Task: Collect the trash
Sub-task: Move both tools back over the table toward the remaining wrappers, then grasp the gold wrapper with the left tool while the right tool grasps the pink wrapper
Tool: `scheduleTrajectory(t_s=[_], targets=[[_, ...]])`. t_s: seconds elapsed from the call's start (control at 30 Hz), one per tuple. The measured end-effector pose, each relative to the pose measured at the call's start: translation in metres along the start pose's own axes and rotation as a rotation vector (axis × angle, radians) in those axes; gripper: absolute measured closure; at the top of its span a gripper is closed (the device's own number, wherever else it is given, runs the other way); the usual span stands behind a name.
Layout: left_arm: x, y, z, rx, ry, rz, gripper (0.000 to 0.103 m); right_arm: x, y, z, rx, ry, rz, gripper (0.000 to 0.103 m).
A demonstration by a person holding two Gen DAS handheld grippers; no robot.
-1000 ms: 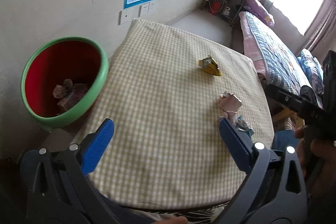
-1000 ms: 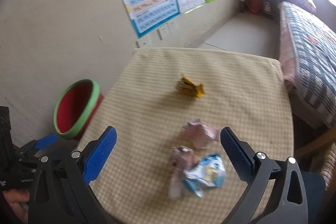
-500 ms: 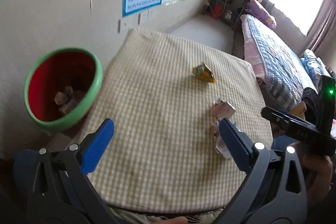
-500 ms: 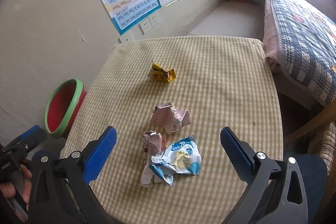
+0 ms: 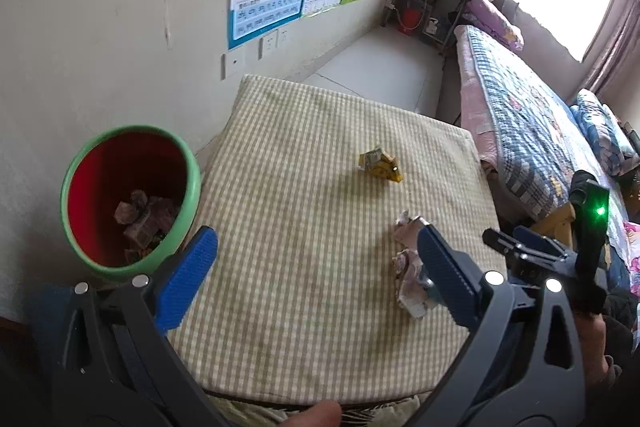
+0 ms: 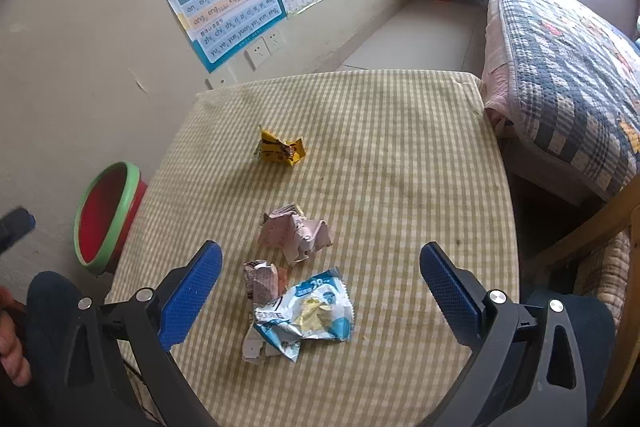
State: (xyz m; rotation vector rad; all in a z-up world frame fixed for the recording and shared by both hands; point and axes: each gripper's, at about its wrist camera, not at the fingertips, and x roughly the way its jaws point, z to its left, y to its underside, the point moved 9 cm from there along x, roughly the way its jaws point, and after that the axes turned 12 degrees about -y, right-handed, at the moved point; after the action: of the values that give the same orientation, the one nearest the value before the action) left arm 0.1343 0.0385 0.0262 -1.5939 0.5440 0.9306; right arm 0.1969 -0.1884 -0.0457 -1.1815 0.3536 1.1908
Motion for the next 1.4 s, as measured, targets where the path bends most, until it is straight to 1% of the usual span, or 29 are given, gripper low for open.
scheduleTrajectory(t_s=[0.07,0.13,0.2,0.27,0.37,0.5,0.67,0.77,0.83,0.9,0.97,1.0,1.03,1.2,1.4], targets=[[0.003,-0.008,-0.004,0.003,0.021,-0.007,0.005,0.001,-0.001,-0.002,0.007,-0.001,0.006,0.007],[0.009,-0.013,-0.009,0.007,0.044,0.0,0.005,0.005,0.001,-0.003,0.017,-0.008,0.032,0.007],[0.02,-0.018,-0.016,0.018,0.076,0.019,0.005,0.009,0.002,-0.001,0.017,-0.028,0.055,0.007],[0.032,-0.023,-0.023,0.032,0.094,0.041,0.005,0.015,0.004,0.002,0.004,-0.022,0.077,0.007],[0.043,-0.03,-0.026,0.043,0.093,0.052,0.005,0.026,0.004,0.006,-0.013,-0.003,0.097,0.007],[0.058,-0.035,-0.023,0.051,0.091,0.071,0.005,0.049,0.004,0.0,0.013,0.004,0.131,0.008],[0.076,-0.033,-0.013,0.068,0.083,0.103,0.005,0.085,0.006,-0.012,0.02,0.022,0.204,0.013],[0.086,-0.032,-0.007,0.058,0.078,0.123,0.005,0.101,0.007,-0.018,0.031,0.035,0.244,0.021],[0.096,-0.031,-0.004,0.045,0.08,0.14,0.005,0.11,0.01,-0.021,0.046,0.028,0.274,0.032],[0.106,-0.032,-0.005,0.036,0.087,0.16,0.005,0.116,0.011,-0.021,0.046,0.019,0.295,0.033],[0.117,-0.032,-0.011,0.038,0.097,0.18,0.005,0.121,0.014,-0.022,0.044,0.011,0.317,0.044],[0.122,-0.032,-0.014,0.043,0.102,0.188,0.005,0.123,0.015,-0.021,0.053,0.0,0.324,0.056],[0.126,-0.032,-0.018,0.05,0.107,0.195,0.005,0.124,0.016,-0.022,0.061,-0.005,0.335,0.063],[0.147,-0.034,-0.049,0.102,0.141,0.227,0.005,0.11,0.007,-0.021,0.045,-0.004,0.307,0.064],[0.168,-0.036,-0.09,0.171,0.17,0.248,0.005,0.085,-0.018,-0.036,0.014,0.041,0.265,0.064]])
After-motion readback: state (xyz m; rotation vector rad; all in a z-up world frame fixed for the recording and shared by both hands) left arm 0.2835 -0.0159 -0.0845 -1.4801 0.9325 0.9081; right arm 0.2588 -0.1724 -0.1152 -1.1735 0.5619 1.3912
